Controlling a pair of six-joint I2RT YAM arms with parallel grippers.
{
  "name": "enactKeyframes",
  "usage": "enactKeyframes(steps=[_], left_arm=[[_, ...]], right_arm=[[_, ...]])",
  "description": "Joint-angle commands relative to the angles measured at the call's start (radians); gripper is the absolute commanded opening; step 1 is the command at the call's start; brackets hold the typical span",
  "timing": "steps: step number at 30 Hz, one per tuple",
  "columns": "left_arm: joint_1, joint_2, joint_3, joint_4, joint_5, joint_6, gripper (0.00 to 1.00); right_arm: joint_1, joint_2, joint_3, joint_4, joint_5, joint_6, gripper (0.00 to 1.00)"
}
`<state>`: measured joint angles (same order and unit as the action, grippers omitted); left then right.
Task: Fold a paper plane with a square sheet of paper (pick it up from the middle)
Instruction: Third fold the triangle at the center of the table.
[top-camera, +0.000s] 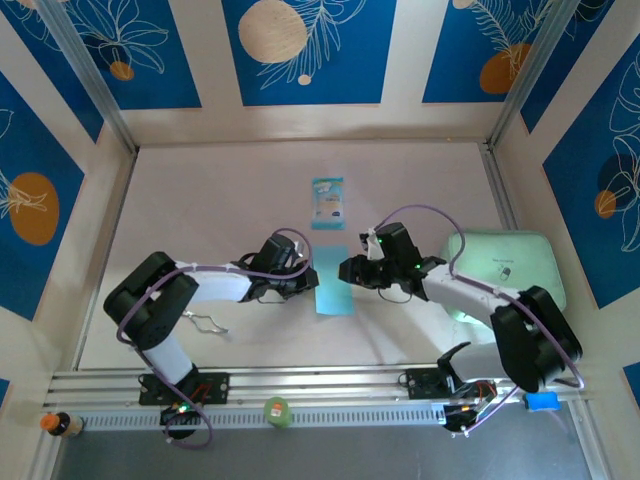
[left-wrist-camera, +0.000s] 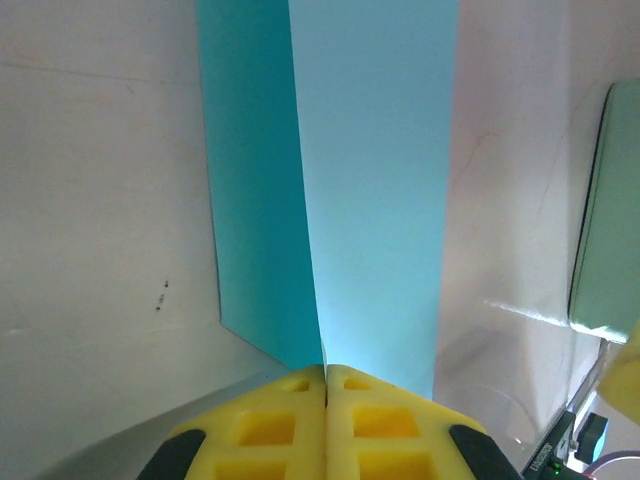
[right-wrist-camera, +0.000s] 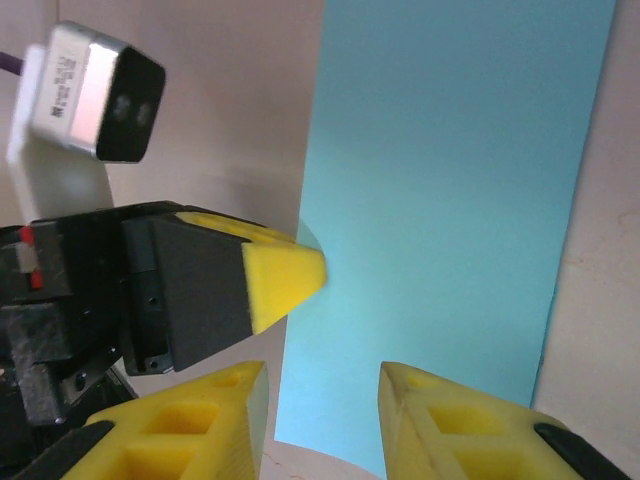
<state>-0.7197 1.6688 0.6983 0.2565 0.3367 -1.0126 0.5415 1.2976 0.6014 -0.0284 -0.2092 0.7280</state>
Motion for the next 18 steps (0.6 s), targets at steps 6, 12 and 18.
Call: enactKeyframes(steps=[6,12,18], left_arm=[[0.012,-0.042,-0.002,-0.023,0.008,0.018,0.01],[0.013,-0.050,0.000,-0.036,0.011,0.012,0.01],[0.015,-0.048,0.002,-0.041,0.009,0.009,0.01]], right_arm=[[0.036,-0.119,-0.054,0.012,0.047,-0.100,0.36],[0.164,-0.155,-0.112,0.142,0.176,-0.246,0.43],[0.352,-0.178,-0.223,0.326,0.315,-0.522,0.55]])
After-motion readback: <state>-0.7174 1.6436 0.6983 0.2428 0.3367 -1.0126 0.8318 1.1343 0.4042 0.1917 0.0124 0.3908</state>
